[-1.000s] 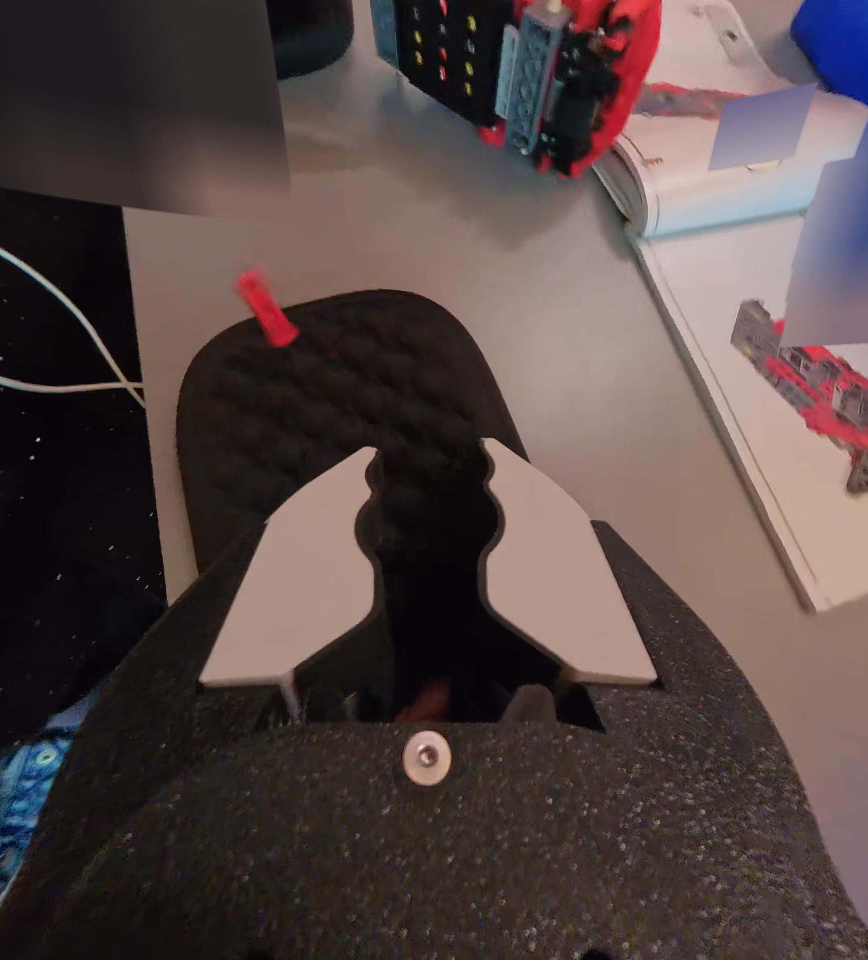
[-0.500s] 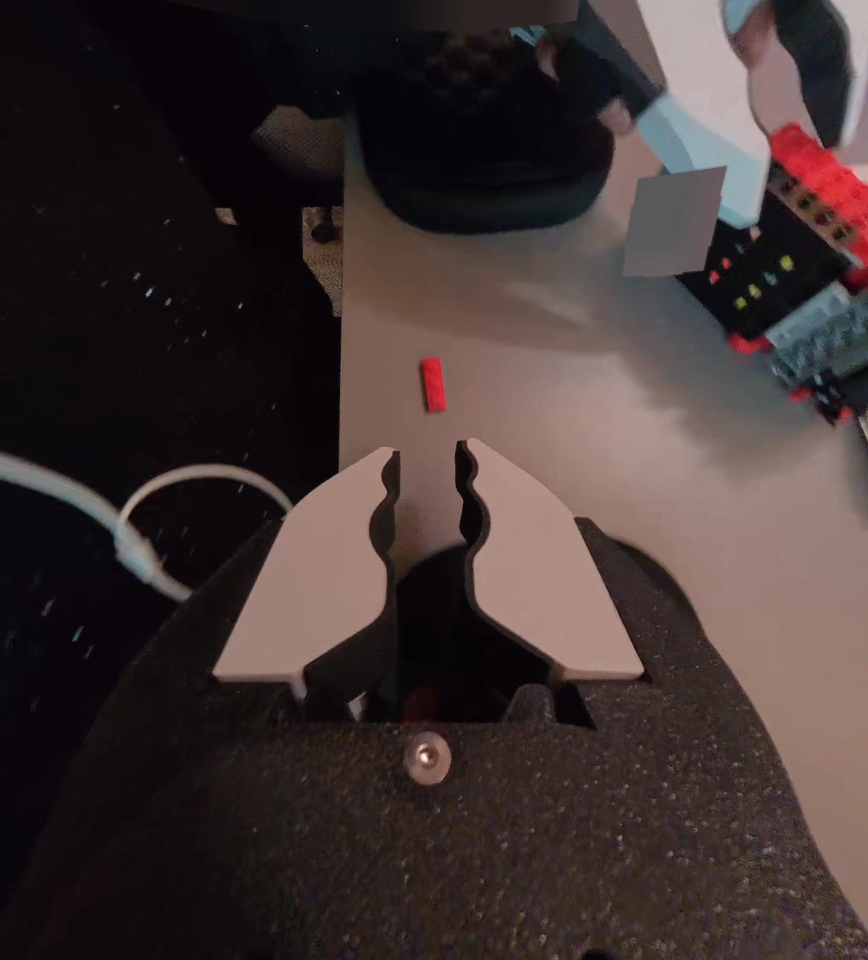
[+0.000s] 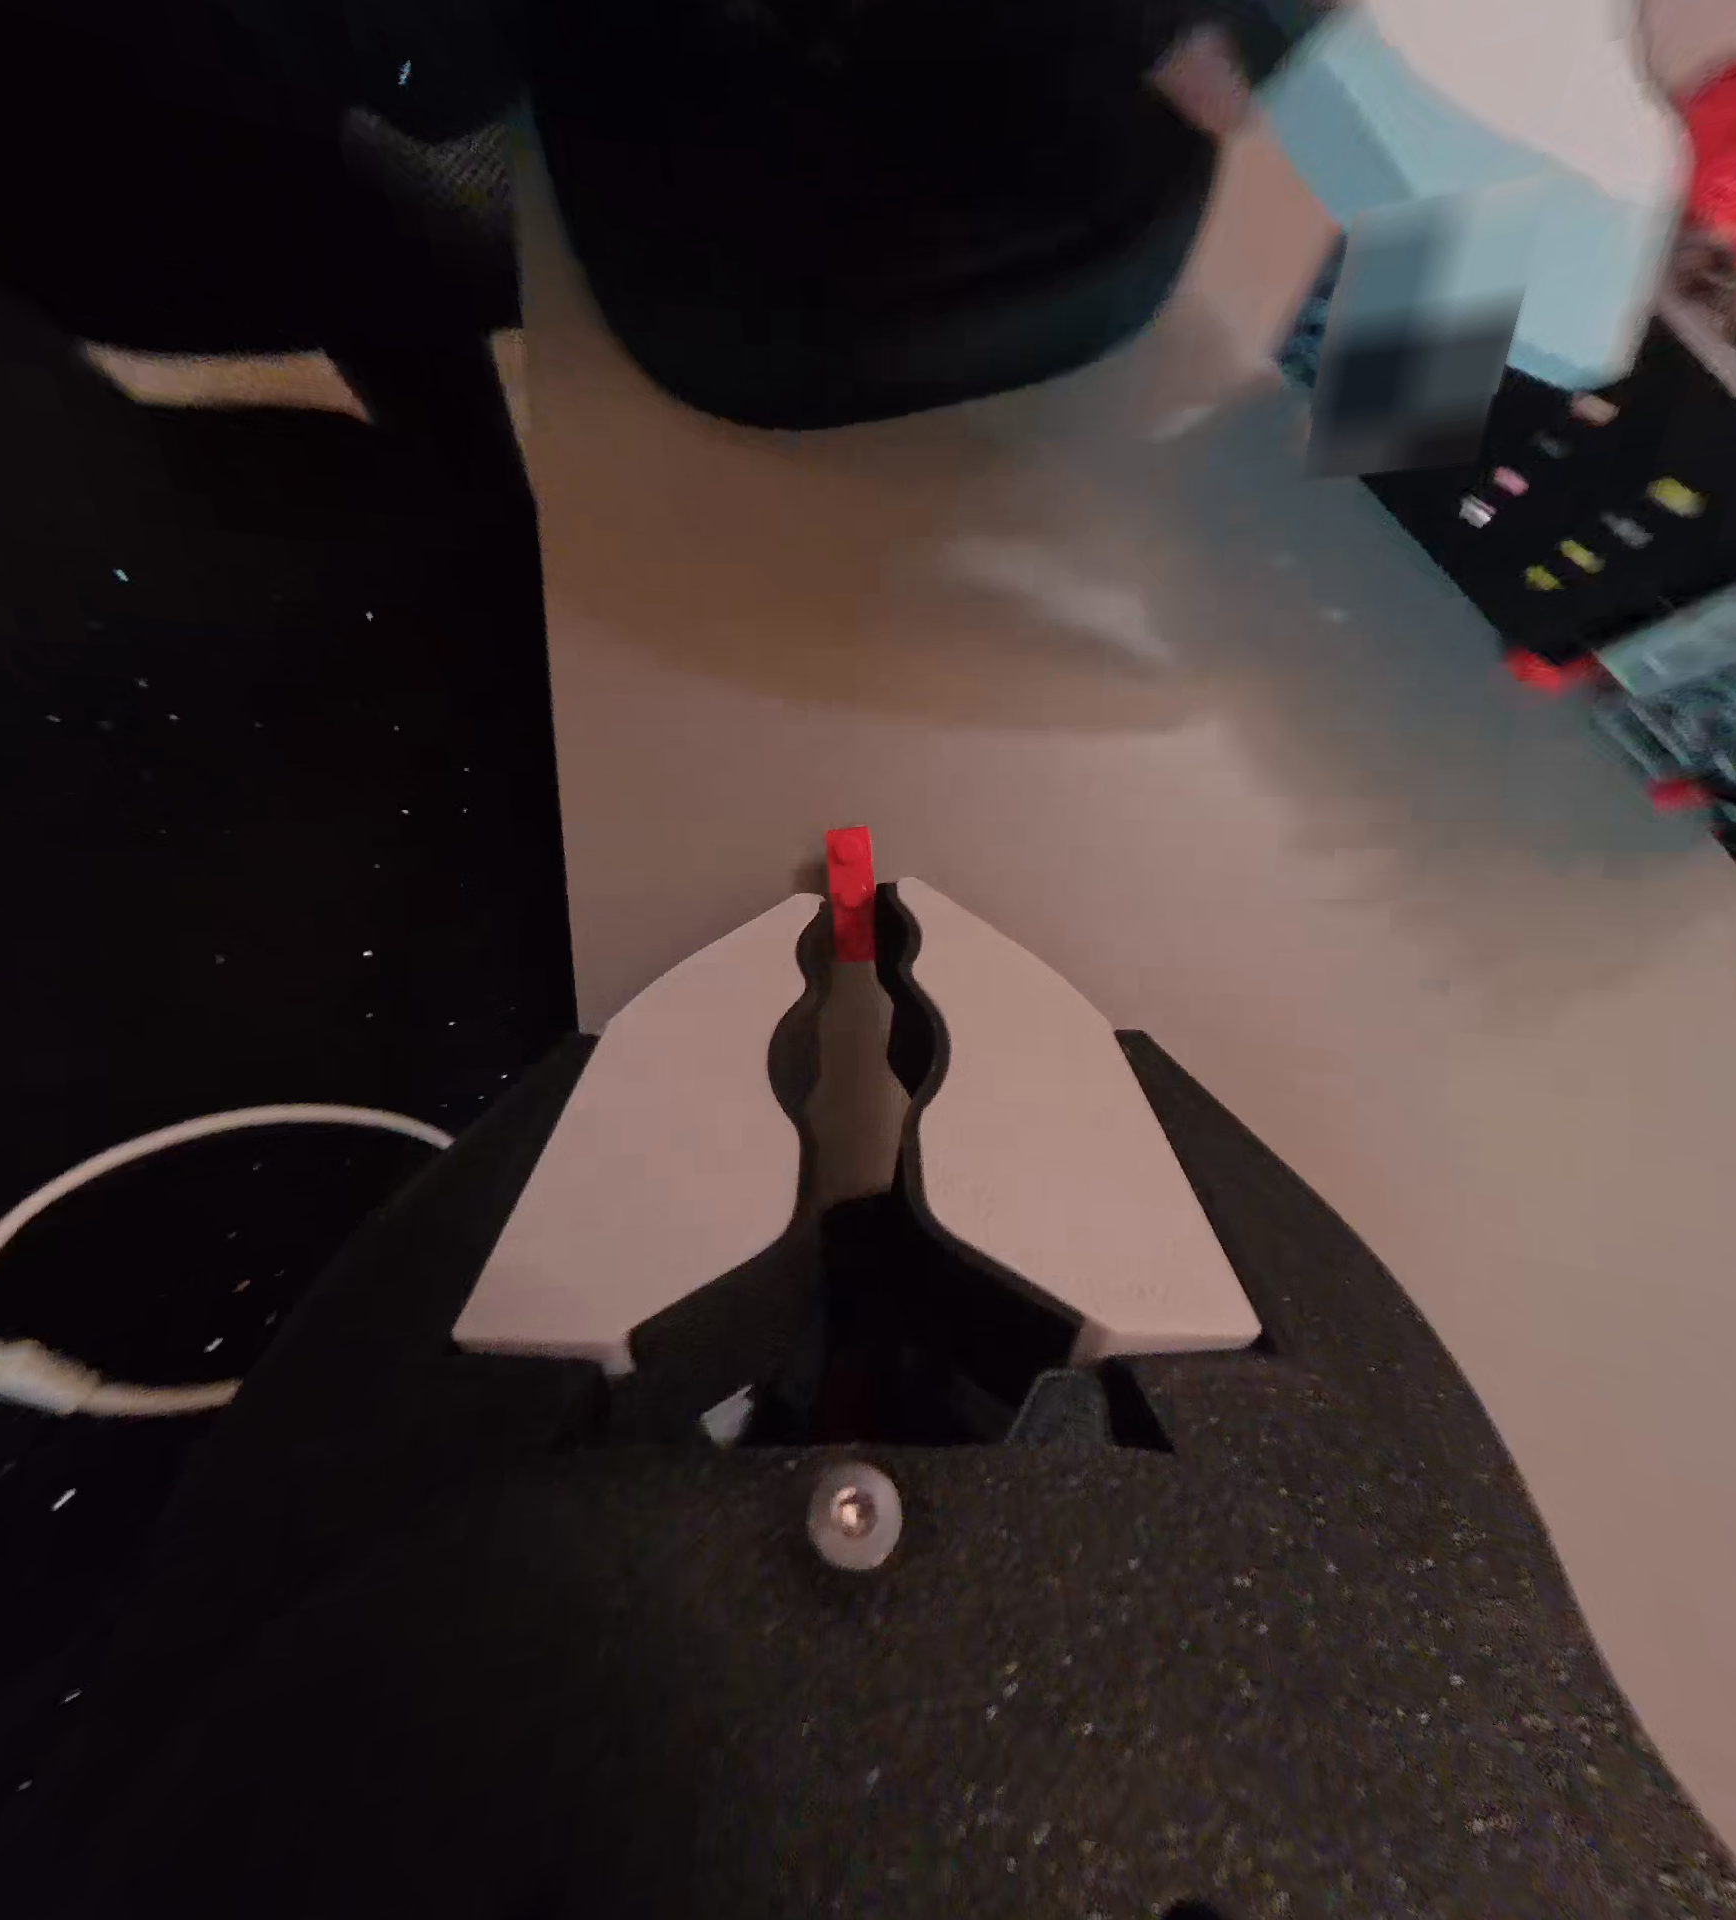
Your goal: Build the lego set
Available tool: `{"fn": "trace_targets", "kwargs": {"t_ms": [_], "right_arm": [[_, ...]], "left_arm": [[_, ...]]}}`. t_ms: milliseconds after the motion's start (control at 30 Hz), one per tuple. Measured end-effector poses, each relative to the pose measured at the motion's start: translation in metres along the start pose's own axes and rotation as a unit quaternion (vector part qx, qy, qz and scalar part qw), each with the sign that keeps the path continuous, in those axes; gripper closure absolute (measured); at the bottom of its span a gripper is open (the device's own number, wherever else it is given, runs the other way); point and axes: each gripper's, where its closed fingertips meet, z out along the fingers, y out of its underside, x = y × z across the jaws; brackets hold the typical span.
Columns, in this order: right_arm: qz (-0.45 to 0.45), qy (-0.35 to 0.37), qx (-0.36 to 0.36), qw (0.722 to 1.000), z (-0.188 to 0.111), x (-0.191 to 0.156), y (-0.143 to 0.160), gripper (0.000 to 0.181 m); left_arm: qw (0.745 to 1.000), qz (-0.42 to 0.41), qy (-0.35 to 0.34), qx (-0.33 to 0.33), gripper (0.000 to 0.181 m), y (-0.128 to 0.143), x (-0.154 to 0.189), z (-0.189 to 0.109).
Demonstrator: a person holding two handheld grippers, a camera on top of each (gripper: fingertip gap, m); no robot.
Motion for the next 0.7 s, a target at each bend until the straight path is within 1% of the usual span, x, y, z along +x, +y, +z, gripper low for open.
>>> {"fn": "trace_targets", "kwargs": {"t_ms": [33,100,167,233,300,367,467,500,567,600,633,700], "right_arm": [[0.031,0.010,0.013,0.999,-0.011,0.005,0.002,0.174],[0.102,0.062,0.023,0.993,-0.039,0.024,0.017,0.174],[0.185,0.126,0.019,0.974,-0.068,0.041,0.045,0.174],[0.260,0.170,0.017,0.950,-0.089,0.049,0.072,0.174],[0.307,0.200,0.002,0.931,-0.097,0.052,0.094,0.174],[0.328,0.205,-0.013,0.922,-0.092,0.051,0.104,0.174],[0.326,0.207,-0.029,0.922,-0.090,0.052,0.104,0.172],[0.318,0.199,-0.033,0.926,-0.091,0.050,0.103,0.163],[0.291,0.174,-0.047,0.939,-0.097,0.047,0.101,0.152],[0.259,0.150,-0.056,0.952,-0.101,0.045,0.098,0.148],[0.213,0.121,-0.064,0.967,-0.105,0.043,0.095,0.148],[0.071,0.056,-0.081,0.993,-0.112,0.037,0.089,0.147]], "left_arm": [[1.000,-0.001,0.000,0.001,0.148,0.000,0.000,0.000],[1.000,0.000,0.000,0.005,0.148,-0.001,0.000,-0.001],[1.000,0.002,-0.001,0.009,0.148,-0.002,0.000,-0.002],[1.000,0.000,-0.002,0.011,0.148,-0.003,0.000,-0.003],[1.000,-0.003,-0.002,0.013,0.148,-0.003,-0.001,-0.003],[1.000,-0.004,-0.002,0.014,0.148,-0.003,-0.001,-0.003],[1.000,-0.003,-0.001,0.015,0.148,-0.003,-0.001,-0.004],[1.000,-0.002,-0.001,0.015,0.147,-0.004,-0.001,-0.004],[1.000,-0.002,0.002,0.014,0.146,-0.003,0.000,-0.003],[1.000,-0.003,0.005,0.012,0.146,-0.003,0.000,-0.003],[1.000,-0.003,0.007,0.011,0.146,-0.003,0.001,-0.003],[1.000,-0.001,0.007,0.010,0.146,-0.002,0.001,-0.003]]}}
